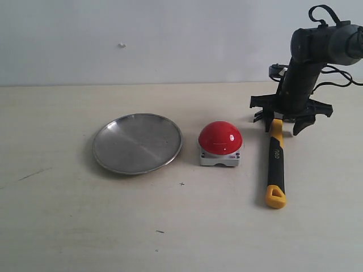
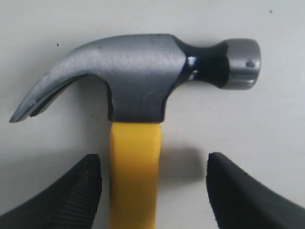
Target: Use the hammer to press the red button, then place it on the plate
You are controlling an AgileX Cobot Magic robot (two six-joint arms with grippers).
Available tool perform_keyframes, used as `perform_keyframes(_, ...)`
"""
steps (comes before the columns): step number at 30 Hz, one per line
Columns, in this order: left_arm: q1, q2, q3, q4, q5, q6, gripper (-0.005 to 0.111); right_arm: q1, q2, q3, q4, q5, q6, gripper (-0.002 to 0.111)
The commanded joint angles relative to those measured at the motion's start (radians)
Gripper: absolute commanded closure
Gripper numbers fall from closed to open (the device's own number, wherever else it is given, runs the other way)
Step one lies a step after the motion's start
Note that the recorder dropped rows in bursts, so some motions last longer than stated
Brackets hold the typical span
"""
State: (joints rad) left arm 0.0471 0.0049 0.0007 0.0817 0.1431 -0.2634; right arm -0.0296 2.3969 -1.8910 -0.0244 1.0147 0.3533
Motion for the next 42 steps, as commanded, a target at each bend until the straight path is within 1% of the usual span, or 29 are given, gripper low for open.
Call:
perform_keyframes(1,0.001,-0.005,-0.001,-0.006,-0.002,0.002,0.107,-0.004,0.036,-0.046,0.024,0.035,-0.017,0.046)
perform_keyframes(4,0.001,-0.005,-0.001,-0.006,-0.002,0.002,0.107,-0.004,0.046,-0.061,0.024,0.041,-0.012,0.051)
perform_keyframes(7,0.001,-0.005,-0.001,-0.006,-0.002,0.002,0.107,-0.004,0.046,-0.061,0.024,0.044,-0.01,0.063)
perform_keyframes(10,0.001,-0.005,-0.001,-0.006,-0.002,0.002,0.107,-0.004,0.046,-0.061,0.024,0.047,-0.008,0.08)
perform_keyframes(13,0.001,-0.005,-0.001,-0.006,-0.002,0.002,0.107,-0.004,0.046,-0.061,0.024,0.034,-0.013,0.103)
perform_keyframes(14,0.001,-0.005,-0.001,-0.006,-0.002,0.002,0.107,-0.004,0.046,-0.061,0.024,0.03,-0.019,0.108)
perform_keyframes(20,0.001,-0.005,-0.001,-0.006,-0.002,0.002,0.107,-0.004,0.026,-0.061,0.024,0.012,-0.047,0.108)
perform_keyframes(27,0.001,-0.005,-0.001,-0.006,-0.002,0.002,0.107,-0.004,-0.071,-0.061,0.024,0.004,-0.127,0.108)
perform_keyframes(32,0.001,-0.005,-0.001,-0.006,-0.002,0.002,0.107,-0.004,-0.111,-0.061,0.059,0.004,-0.19,0.108)
perform_keyframes(34,0.001,-0.005,-0.001,-0.006,-0.002,0.002,0.107,-0.004,-0.122,-0.061,0.109,0.004,-0.206,0.108)
perform_keyframes(42,0.001,-0.005,-0.001,-0.006,-0.002,0.002,0.107,-0.004,-0.193,-0.061,0.343,-0.035,-0.391,0.108)
